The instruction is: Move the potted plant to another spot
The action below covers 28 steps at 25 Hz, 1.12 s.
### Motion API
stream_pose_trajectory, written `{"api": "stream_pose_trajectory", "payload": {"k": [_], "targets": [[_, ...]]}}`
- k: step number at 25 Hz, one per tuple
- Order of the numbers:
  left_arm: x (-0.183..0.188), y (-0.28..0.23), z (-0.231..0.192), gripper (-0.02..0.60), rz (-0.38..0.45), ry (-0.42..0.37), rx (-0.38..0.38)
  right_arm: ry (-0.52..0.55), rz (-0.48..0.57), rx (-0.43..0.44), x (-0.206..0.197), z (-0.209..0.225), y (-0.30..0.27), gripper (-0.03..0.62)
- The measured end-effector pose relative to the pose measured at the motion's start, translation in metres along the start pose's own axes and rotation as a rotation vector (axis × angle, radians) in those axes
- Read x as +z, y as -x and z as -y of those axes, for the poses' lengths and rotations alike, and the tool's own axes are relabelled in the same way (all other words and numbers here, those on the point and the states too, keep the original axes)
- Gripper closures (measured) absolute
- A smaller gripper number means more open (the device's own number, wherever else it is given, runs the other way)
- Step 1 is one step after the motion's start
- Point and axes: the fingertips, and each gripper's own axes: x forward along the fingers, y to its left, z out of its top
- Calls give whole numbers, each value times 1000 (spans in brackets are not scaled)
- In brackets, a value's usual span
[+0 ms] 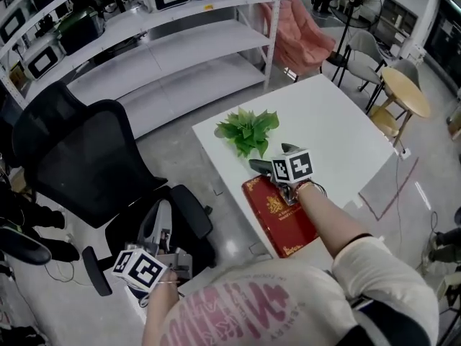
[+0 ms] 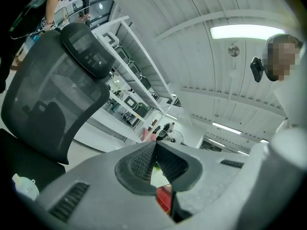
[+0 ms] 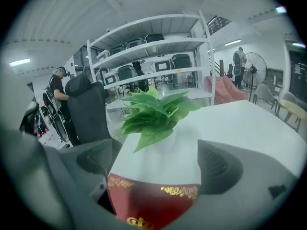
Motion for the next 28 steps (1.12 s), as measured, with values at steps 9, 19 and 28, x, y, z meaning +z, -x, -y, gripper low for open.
{"api": "stream_pose_trajectory", "payload": {"k": [9, 19, 28], "targets": [[-8, 1, 26, 578, -25, -14, -88, -94, 111, 37, -8, -27, 65, 28], [-40, -2, 55, 578, -82, -77, -135, -141, 254, 137, -2, -64, 135, 28], [-53, -1, 83, 578, -95, -126, -146, -153, 404, 219, 15, -72, 185, 55]]}}
